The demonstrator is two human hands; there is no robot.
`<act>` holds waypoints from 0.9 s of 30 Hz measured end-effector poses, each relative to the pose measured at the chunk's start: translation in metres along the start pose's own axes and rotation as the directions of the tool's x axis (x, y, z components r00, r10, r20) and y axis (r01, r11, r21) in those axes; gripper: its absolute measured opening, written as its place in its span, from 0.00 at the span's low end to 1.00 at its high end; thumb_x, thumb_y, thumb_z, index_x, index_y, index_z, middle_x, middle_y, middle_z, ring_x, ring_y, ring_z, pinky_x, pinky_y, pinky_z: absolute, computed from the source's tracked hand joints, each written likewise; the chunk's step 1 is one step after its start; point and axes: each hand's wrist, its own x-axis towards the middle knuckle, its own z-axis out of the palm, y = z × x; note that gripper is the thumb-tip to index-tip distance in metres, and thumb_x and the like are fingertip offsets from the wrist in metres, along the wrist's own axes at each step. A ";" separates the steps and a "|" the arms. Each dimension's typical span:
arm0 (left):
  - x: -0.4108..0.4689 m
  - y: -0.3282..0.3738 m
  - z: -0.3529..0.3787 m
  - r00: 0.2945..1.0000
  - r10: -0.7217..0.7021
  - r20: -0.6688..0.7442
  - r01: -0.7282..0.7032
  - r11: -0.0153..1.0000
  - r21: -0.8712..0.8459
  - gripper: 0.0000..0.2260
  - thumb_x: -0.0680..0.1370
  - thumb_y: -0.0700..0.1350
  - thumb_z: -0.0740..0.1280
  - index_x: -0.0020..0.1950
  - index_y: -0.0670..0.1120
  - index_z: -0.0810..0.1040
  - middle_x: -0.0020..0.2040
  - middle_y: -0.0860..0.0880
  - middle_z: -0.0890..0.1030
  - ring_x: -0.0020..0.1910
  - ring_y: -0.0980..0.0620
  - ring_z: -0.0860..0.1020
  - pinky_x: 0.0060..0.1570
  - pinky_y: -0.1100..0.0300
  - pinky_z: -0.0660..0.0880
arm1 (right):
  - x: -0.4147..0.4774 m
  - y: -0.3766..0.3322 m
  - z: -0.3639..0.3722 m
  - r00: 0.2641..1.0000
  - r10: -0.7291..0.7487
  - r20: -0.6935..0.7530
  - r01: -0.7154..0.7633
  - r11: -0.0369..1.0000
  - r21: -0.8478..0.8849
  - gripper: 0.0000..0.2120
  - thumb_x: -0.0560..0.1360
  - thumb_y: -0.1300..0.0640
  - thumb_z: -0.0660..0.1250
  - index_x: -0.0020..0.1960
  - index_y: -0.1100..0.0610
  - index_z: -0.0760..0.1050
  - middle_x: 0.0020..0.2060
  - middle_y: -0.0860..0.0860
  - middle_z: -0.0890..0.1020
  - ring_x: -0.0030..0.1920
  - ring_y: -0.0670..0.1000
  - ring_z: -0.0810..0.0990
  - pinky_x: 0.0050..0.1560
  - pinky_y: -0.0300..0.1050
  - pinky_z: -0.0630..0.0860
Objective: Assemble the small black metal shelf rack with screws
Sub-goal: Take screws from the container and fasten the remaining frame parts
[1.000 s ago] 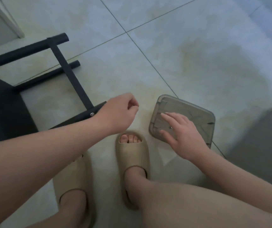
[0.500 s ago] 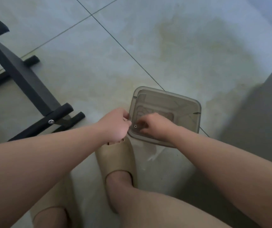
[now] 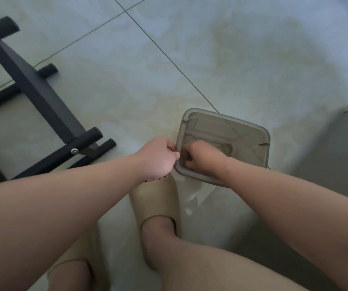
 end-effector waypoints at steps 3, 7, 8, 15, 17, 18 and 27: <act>-0.008 0.007 -0.006 1.000 -0.022 -0.020 0.022 0.999 0.025 0.12 0.81 0.44 0.64 0.38 0.51 0.69 0.42 0.43 0.73 0.38 0.48 0.73 0.41 0.55 0.69 | -0.020 0.004 -0.010 0.992 0.077 -0.100 -0.058 0.982 0.182 0.04 0.72 0.56 0.70 0.43 0.55 0.75 0.38 0.49 0.79 0.43 0.54 0.78 0.41 0.44 0.71; -0.020 0.018 -0.027 0.991 -0.092 -0.096 0.083 0.992 -0.091 0.11 0.83 0.43 0.62 0.40 0.48 0.74 0.42 0.45 0.77 0.37 0.46 0.75 0.35 0.58 0.72 | -0.054 -0.010 -0.040 0.942 0.105 -0.317 0.030 0.918 0.394 0.07 0.71 0.59 0.71 0.40 0.49 0.75 0.33 0.43 0.78 0.36 0.45 0.77 0.39 0.37 0.71; -0.024 0.021 -0.034 0.987 -0.128 -0.093 0.108 0.974 -0.198 0.10 0.84 0.42 0.60 0.43 0.47 0.76 0.43 0.46 0.78 0.37 0.48 0.76 0.35 0.59 0.72 | -0.062 -0.018 -0.048 0.924 0.085 -0.372 0.088 0.902 0.424 0.10 0.70 0.61 0.72 0.39 0.47 0.74 0.32 0.43 0.78 0.34 0.42 0.76 0.38 0.35 0.72; -0.065 0.021 -0.088 0.989 -0.149 0.003 0.102 0.667 -0.738 0.20 0.85 0.54 0.56 0.54 0.40 0.80 0.46 0.43 0.86 0.43 0.46 0.84 0.41 0.54 0.79 | -0.089 -0.106 -0.100 0.830 -0.073 -0.553 0.375 0.807 0.456 0.07 0.73 0.63 0.72 0.44 0.52 0.79 0.35 0.45 0.80 0.35 0.43 0.78 0.41 0.34 0.75; -0.076 0.011 -0.101 0.990 -0.138 0.018 0.101 0.620 -0.778 0.22 0.86 0.55 0.54 0.52 0.40 0.80 0.43 0.43 0.86 0.40 0.46 0.86 0.40 0.54 0.80 | -0.089 -0.133 -0.108 0.795 -0.143 -0.590 0.441 0.804 0.399 0.07 0.73 0.63 0.73 0.45 0.52 0.79 0.36 0.46 0.80 0.37 0.47 0.79 0.42 0.39 0.77; -0.082 0.004 -0.108 0.991 -0.131 0.022 0.097 0.602 -0.792 0.23 0.86 0.55 0.54 0.50 0.40 0.79 0.42 0.43 0.86 0.39 0.47 0.86 0.39 0.55 0.80 | -0.088 -0.146 -0.110 0.783 -0.179 -0.596 0.469 0.799 0.376 0.07 0.73 0.63 0.74 0.45 0.52 0.80 0.36 0.47 0.80 0.38 0.48 0.79 0.44 0.42 0.78; -0.103 -0.058 -0.154 0.993 -0.119 0.005 0.053 0.403 -0.914 0.13 0.81 0.39 0.58 0.45 0.40 0.82 0.39 0.45 0.82 0.30 0.53 0.80 0.27 0.65 0.75 | -0.052 -0.206 -0.097 0.747 -0.274 -0.606 0.562 0.748 0.354 0.06 0.78 0.62 0.69 0.50 0.53 0.83 0.43 0.46 0.83 0.44 0.45 0.81 0.45 0.32 0.75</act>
